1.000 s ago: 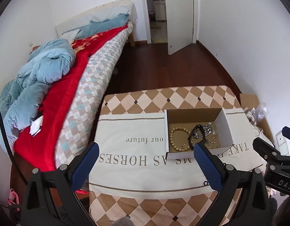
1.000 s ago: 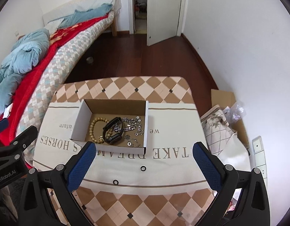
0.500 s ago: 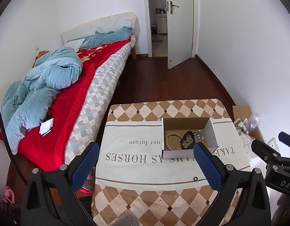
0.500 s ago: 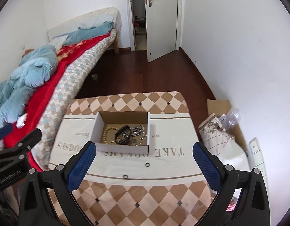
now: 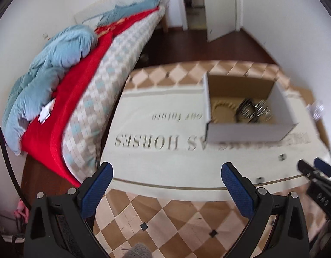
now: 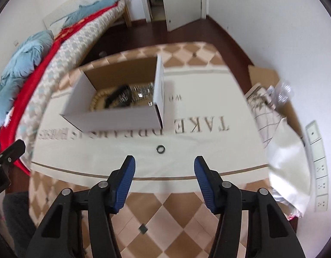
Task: Organize jewelry
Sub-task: 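Grasp a small black ring on the cloth with the right gripper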
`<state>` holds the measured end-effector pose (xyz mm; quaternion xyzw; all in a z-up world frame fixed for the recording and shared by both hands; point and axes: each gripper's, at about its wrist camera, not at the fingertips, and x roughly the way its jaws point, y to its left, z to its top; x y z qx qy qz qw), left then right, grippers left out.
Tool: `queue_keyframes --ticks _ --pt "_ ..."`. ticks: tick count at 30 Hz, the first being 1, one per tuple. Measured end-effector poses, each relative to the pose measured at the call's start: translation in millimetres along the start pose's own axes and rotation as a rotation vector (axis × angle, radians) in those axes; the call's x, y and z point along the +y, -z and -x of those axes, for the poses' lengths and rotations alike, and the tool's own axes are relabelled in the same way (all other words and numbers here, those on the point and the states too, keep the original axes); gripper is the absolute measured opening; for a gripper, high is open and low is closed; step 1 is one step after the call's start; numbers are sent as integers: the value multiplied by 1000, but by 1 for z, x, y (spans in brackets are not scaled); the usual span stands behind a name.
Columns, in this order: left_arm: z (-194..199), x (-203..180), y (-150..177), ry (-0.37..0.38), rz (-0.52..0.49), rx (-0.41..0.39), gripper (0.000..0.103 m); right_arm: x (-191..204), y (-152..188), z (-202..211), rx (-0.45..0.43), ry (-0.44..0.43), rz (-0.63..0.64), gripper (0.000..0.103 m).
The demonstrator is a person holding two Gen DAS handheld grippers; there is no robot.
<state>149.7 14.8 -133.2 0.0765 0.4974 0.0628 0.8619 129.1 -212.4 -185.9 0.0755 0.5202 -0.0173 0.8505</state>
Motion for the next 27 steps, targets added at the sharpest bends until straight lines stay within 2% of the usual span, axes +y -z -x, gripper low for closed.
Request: queue_keyframes --ticks 2,5,9,11,12,14,15,17,22,25,27 --pt "-19 -2 3 -48 -7 32 102 -1 -1 -16 7 -4 1 50" --pt "-38 -4 4 -123 -21 53 102 1 -3 -36 6 -13 12 48" --pt "-53 -3 3 -147 -29 77 102 9 -6 -58 20 -13 30 44" --pt "-56 -4 2 -150 -38 81 102 14 -6 -66 30 -12 46 36" --pt "-57 -5 3 -154 -43 82 102 18 -6 -67 8 10 70 34" --pt "-58 -7 2 -148 -48 88 102 24 -4 -68 -4 39 110 13" --pt "-58 -8 1 -143 -51 90 102 25 -2 -67 -9 46 120 13" --pt "-56 -13 0 -114 -56 92 102 20 1 -63 -14 43 106 13" --pt "-45 -52 7 50 -116 119 102 -17 5 -42 -33 28 -24 13" --pt "-44 -89 16 152 -188 163 102 -37 8 -27 -47 35 -75 13" --pt "-45 -107 22 177 -235 175 99 -47 10 -21 -47 44 -86 13"
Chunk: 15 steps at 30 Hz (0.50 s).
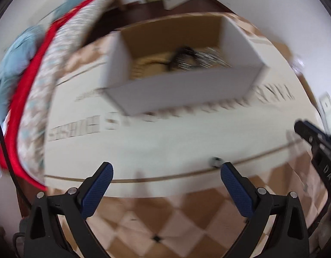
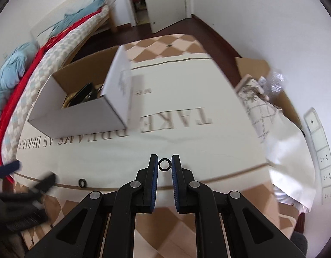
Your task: Organize jewelry
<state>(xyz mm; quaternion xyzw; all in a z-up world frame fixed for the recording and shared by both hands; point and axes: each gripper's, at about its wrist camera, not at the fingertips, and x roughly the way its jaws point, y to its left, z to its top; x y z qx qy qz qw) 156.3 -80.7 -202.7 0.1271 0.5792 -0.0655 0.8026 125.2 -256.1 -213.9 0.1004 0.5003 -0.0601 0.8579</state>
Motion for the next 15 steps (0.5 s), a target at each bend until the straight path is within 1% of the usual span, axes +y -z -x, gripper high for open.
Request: queue_keyframes --ticks 1,2,3,4,5,7,8,9,10,12,15 --pt "-3 -10 1 9 -28 7 93 -3 0 2 0 5 -3 13" --pt "-5 -16 2 14 -39 13 89 -6 1 4 -1 10 -4 13" --pt "-8 -21 3 24 -51 26 80 -10 1 7 -3 14 -7 13" --pt "-10 -25 4 33 -55 33 69 -12 2 9 -4 17 -9 13" --pt "-12 -28 4 41 -59 45 63 -14 3 10 -6 19 -11 13" --pt "-15 -30 5 47 -62 58 37 -19 5 13 -6 19 -16 13" --pt "-15 -32 5 52 -63 59 34 -20 6 13 -5 19 -18 13" --pt "-14 -33 5 52 -65 51 27 -22 7 15 -5 20 -17 13" --pt "-14 -35 6 48 -71 51 16 -23 7 15 -6 21 -18 13" --pt "-14 -37 6 48 -86 50 8 -23 8 16 -7 22 -18 13" --pt "-14 -37 5 43 -96 39 3 -24 8 17 -10 19 -19 13"
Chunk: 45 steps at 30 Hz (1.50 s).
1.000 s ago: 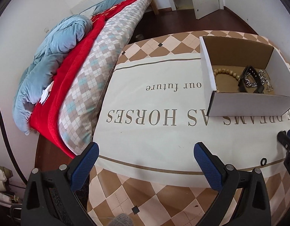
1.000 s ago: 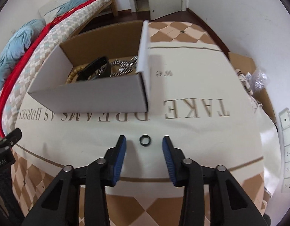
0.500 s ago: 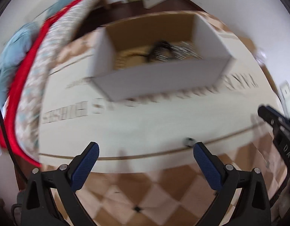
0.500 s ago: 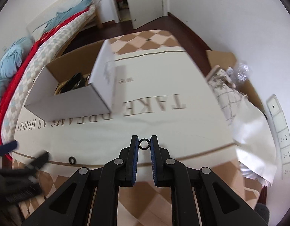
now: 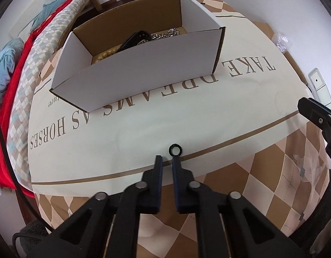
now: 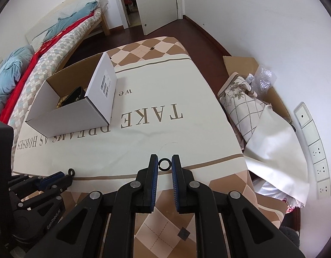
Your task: Organize jewelry
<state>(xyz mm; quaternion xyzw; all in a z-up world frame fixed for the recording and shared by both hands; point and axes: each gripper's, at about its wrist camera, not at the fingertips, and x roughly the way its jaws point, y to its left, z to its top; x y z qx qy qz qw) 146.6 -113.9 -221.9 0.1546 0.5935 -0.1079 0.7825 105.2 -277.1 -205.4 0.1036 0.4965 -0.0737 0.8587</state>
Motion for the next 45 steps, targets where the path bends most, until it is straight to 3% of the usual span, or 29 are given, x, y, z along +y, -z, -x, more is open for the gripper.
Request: queue_keyframes --ticks 6,9,11,12,13,20,21,22,24,34,45 --pt "7 5 1 21 10 -19 3 2 -1 6 -9 -4 3 13" --pt "8 13 -2 80 60 -17 12 2 -2 9 -14 -5 -1 13" --pt "6 16 -3 87 80 -11 34 2 -3 10 -17 -5 -3 13" --pt "6 17 -3 80 76 -14 54 2 -4 11 -19 -4 -5 13" --pt "6 16 -3 77 72 -18 63 2 -4 11 -20 -4 -7 13" --pt "1 12 -5 61 56 -23 58 2 -5 12 -22 -6 -11 13" --pt "1 10 -5 54 49 -29 50 2 -5 12 -22 -6 -10 13" --pt "0 10 -7 52 47 -32 29 2 -5 12 -21 -6 -12 13" --pt "-3 9 -8 54 44 -17 8 2 -5 12 -22 -5 -10 13" --pt "6 8 -8 51 32 -50 2 2 -5 11 -24 -11 -15 13" --pt "53 27 -14 67 48 -150 2 10 -12 31 -67 -46 -12 13"
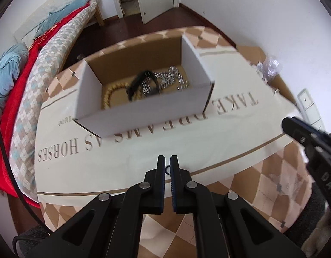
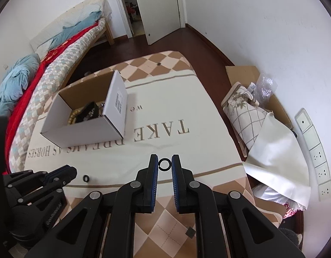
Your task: Organize jewelry
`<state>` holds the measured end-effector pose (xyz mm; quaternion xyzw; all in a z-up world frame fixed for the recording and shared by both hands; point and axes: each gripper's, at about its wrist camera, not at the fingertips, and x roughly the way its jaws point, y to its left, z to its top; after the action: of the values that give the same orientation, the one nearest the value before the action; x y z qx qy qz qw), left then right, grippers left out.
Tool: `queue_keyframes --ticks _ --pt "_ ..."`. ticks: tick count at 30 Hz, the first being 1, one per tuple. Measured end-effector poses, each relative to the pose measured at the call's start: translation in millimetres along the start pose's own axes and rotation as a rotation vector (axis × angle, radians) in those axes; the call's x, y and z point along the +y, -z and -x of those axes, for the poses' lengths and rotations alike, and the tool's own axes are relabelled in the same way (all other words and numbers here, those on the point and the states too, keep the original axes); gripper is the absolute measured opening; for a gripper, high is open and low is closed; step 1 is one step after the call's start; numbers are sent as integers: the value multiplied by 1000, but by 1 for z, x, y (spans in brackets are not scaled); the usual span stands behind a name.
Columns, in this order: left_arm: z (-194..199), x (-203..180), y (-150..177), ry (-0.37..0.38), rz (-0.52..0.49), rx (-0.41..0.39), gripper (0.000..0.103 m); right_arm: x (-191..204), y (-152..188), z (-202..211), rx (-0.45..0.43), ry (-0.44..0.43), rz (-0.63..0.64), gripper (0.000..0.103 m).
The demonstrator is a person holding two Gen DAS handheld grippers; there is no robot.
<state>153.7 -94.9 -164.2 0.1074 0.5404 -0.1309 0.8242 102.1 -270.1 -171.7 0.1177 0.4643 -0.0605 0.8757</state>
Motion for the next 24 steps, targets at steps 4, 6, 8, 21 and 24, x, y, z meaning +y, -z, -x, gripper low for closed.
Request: queue_keyframes --ticks 4,6,8,21,24 --pt "30 31 -12 16 74 -54 2 5 -6 10 -23 -23 -1 13" --pt "43 46 -17 11 107 -79 2 7 -9 16 -35 -35 -3 13" --pt "52 62 -20 7 140 -99 2 8 -11 19 -43 -50 -9 13" --pt "-2 56 -5 143 134 54 67 24 -18 22 -41 -82 3 13" --pt "-25 34 5 126 87 93 67 22 -17 20 -33 -71 3 13"
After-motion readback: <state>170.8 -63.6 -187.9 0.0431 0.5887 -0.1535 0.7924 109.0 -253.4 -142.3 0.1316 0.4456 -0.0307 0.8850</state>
